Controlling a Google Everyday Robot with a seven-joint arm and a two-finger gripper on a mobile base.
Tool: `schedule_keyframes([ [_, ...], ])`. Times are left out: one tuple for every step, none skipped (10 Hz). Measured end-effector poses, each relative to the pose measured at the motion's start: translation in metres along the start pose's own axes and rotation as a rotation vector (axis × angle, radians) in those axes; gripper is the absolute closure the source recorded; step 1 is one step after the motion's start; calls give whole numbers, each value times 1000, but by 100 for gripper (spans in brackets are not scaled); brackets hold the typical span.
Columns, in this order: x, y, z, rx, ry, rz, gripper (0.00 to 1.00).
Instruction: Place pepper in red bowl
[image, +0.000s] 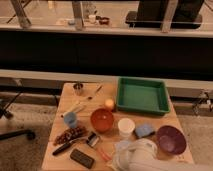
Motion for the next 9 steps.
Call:
schedule_keyframes([
  [-1, 1, -1, 0, -1, -2, 100],
  [-1, 1, -3, 0, -2, -4, 100],
  [-1, 2, -3, 0, -3, -6, 100],
  [-2, 3, -5, -1, -4, -9, 100],
  [-3, 4, -7, -1, -5, -13, 100],
  [-4, 5, -8, 0, -7, -15, 100],
  [-6, 6, -12, 2, -11, -19, 100],
  [-7, 6, -14, 3, -13, -22, 100],
  [-9, 7, -18, 6, -16, -25, 100],
])
